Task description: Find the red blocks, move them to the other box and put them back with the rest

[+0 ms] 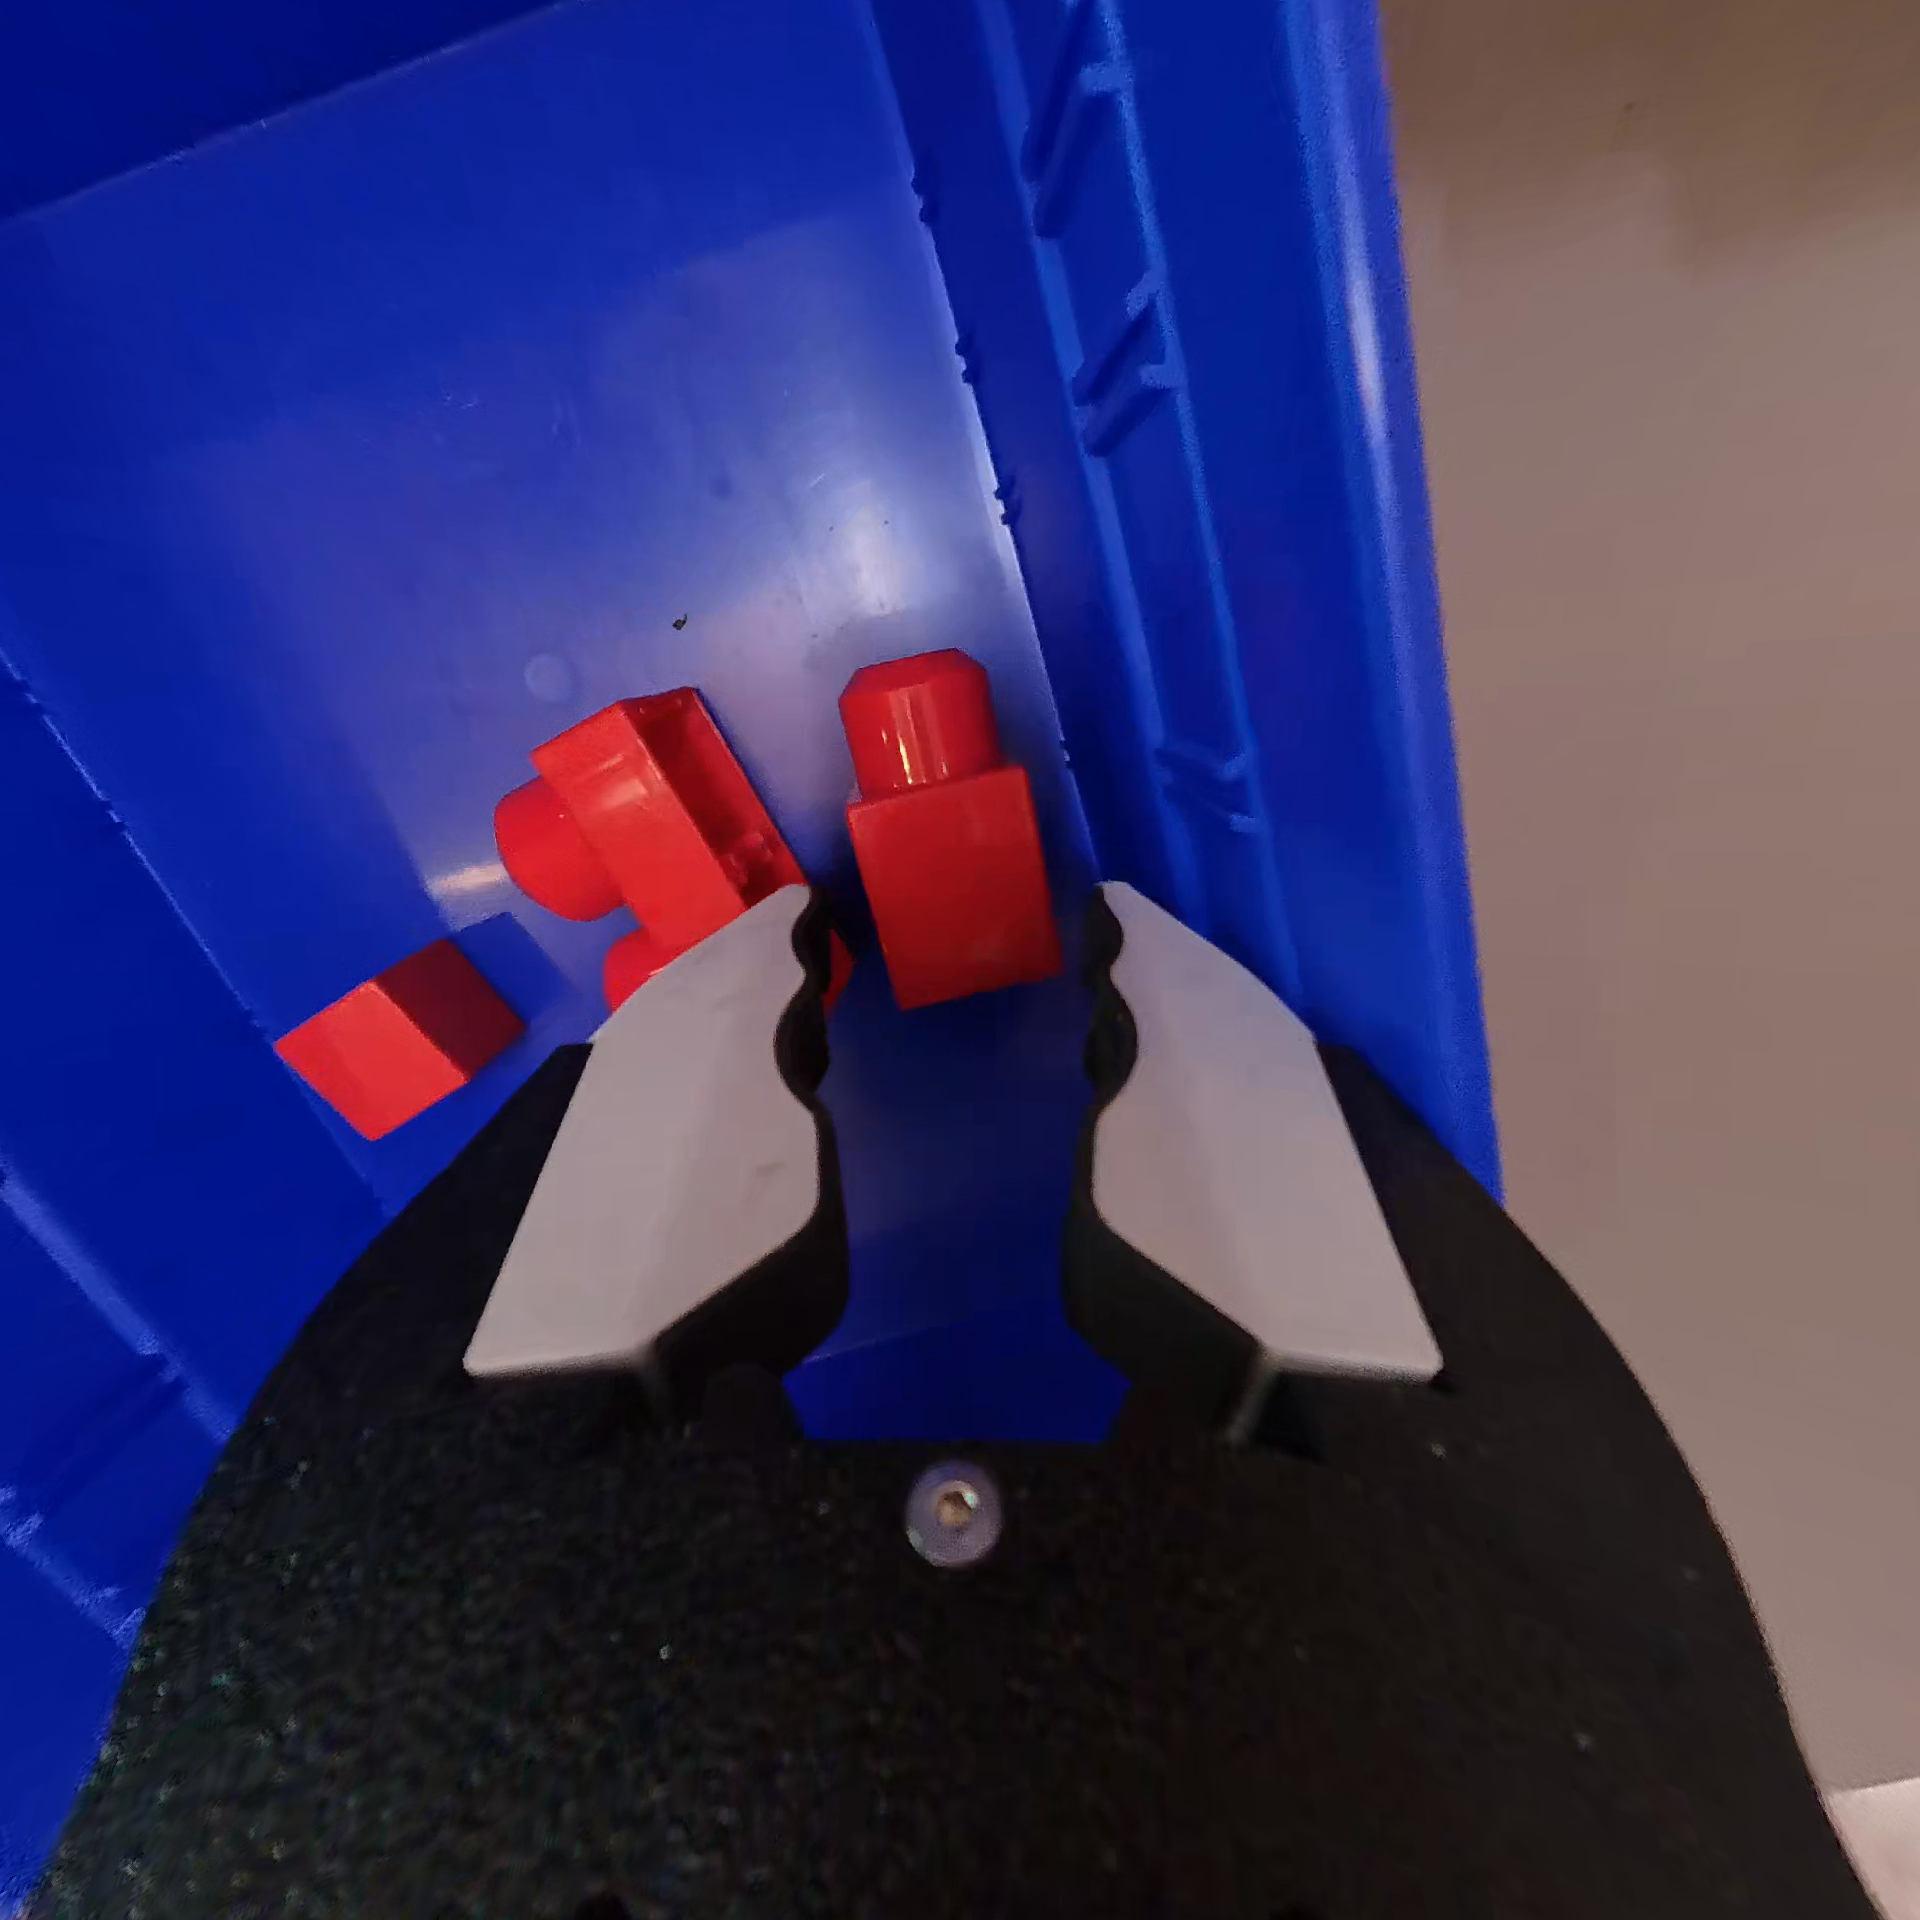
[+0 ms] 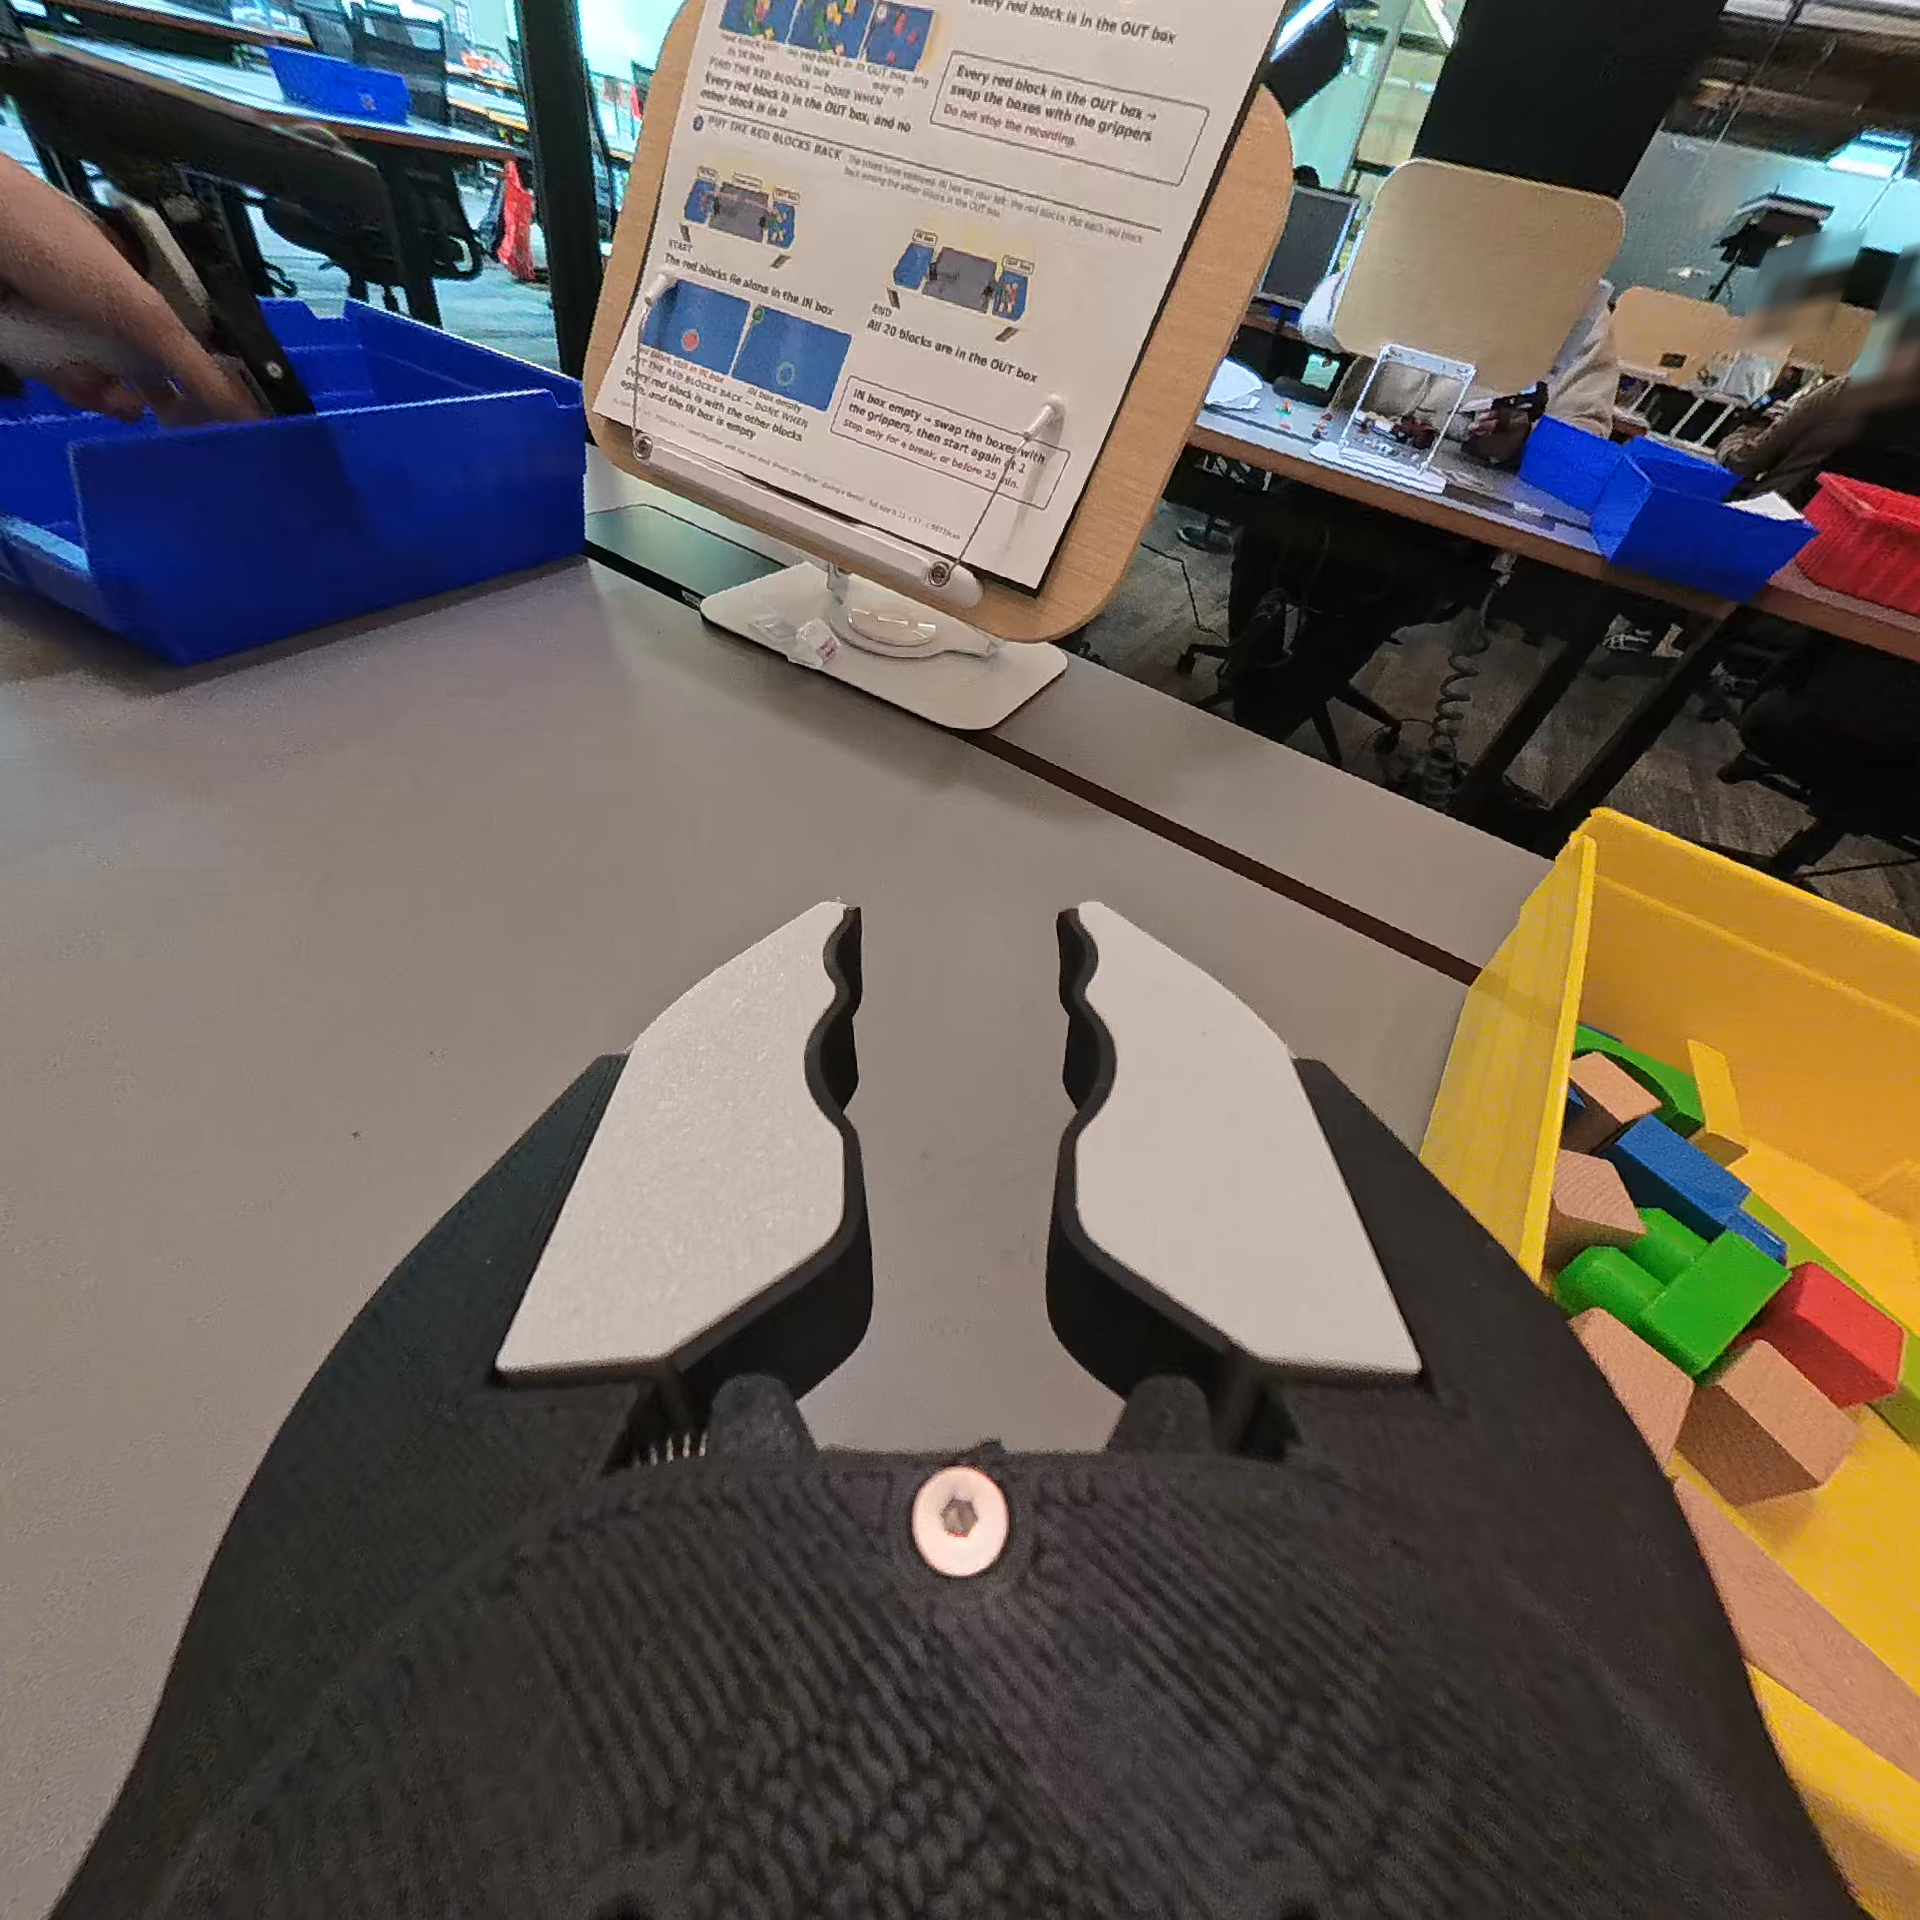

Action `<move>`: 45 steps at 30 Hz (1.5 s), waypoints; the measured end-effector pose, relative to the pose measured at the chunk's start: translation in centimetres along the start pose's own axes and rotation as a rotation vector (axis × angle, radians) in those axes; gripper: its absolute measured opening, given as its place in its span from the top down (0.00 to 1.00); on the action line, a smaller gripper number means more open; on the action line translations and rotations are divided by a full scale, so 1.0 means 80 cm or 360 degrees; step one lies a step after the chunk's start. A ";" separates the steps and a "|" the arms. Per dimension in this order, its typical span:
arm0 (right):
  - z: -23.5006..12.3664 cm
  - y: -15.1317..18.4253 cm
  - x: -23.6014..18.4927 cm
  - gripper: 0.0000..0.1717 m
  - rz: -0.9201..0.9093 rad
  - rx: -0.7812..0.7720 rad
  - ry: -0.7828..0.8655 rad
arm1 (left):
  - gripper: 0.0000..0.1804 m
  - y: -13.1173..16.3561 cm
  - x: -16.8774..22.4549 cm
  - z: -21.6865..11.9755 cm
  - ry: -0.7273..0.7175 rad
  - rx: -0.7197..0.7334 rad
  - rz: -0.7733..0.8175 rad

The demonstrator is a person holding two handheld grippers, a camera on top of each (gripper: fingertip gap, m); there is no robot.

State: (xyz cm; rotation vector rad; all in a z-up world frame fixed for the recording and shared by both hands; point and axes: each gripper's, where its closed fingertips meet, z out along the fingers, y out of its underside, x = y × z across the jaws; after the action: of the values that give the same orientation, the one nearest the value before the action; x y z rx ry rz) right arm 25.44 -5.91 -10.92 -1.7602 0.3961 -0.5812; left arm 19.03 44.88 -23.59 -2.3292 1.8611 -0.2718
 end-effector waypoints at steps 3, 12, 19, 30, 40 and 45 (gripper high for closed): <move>-0.003 0.001 0.002 0.79 0.0003 -0.0002 0.0012 | 0.80 0.002 -0.002 0.010 -0.0030 -0.0013 0.0008; -0.017 -0.002 0.006 0.78 0.0012 0.0021 0.0042 | 0.81 -0.025 -0.016 -0.093 -0.0127 0.0454 0.0130; -0.017 -0.028 -0.030 0.76 0.0045 0.0154 -0.0106 | 0.81 -0.016 0.121 -0.238 0.0349 0.1225 0.0582; -0.032 -0.105 -0.165 0.74 0.0260 0.0656 -0.0901 | 0.81 0.145 0.422 -0.259 0.1847 0.1737 0.1355; -0.025 -0.098 -0.206 0.73 0.0217 0.0592 -0.1116 | 0.81 0.180 0.486 -0.231 0.2098 0.1732 0.1504; -0.025 -0.094 -0.215 0.81 0.0271 0.0578 -0.1225 | 0.81 0.180 0.486 -0.227 0.2148 0.1742 0.1448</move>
State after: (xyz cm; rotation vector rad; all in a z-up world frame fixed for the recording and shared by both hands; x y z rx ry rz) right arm 9.96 3.83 -6.32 -1.4457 -0.0990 0.1613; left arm 9.50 3.76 -7.30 -0.3188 1.9254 -2.2506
